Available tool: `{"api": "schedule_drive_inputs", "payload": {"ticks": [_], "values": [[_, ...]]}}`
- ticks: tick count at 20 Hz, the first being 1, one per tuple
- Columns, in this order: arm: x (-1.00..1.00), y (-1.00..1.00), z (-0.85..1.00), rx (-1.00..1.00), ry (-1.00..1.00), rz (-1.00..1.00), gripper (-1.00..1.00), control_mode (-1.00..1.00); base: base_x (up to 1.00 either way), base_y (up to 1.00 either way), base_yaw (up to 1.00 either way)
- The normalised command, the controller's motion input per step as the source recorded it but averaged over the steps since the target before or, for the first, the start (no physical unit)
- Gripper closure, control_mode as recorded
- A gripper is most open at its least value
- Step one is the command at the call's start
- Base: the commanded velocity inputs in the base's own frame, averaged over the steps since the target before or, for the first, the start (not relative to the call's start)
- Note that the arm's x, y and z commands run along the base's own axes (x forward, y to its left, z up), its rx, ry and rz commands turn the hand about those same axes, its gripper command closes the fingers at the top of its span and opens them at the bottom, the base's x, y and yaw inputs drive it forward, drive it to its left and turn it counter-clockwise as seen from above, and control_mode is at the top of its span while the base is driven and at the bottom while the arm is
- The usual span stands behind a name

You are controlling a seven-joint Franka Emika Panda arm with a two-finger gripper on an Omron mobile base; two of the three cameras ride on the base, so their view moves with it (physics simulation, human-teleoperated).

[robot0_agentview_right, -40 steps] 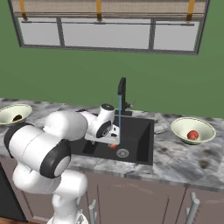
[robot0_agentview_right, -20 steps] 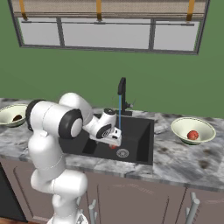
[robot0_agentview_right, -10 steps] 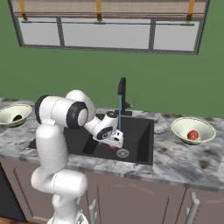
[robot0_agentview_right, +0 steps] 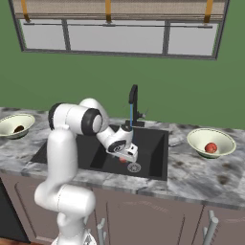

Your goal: Pick the peachs from the sink and place them in one bowl. Place the sweet potato in the other bowl. Then turn off the sink faucet.

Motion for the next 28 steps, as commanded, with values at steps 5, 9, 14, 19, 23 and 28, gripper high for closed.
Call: {"api": "schedule_drive_inputs", "payload": {"ticks": [5, 9, 14, 19, 23, 28], "values": [[0.44, 0.00, -0.25, 0.00, 0.00, 0.00, -1.00, -1.00, 0.00, 0.00, 0.00], [0.36, 0.00, -0.26, 0.00, 0.00, 0.00, -1.00, -1.00, 0.00, 0.00, 0.00], [0.33, 0.00, -0.22, 0.00, 0.00, 0.00, -1.00, -1.00, 0.00, 0.00, 0.00], [0.25, 0.00, -0.19, 0.00, 0.00, -0.01, 1.00, -1.00, 0.00, 0.00, 0.00], [0.04, -0.07, -0.13, 0.00, 0.00, -0.07, 1.00, -1.00, 0.00, 0.00, 0.00], [-0.03, -0.21, -0.04, 0.01, -0.02, -0.09, 1.00, -1.00, 0.00, 0.00, 0.00]]}}
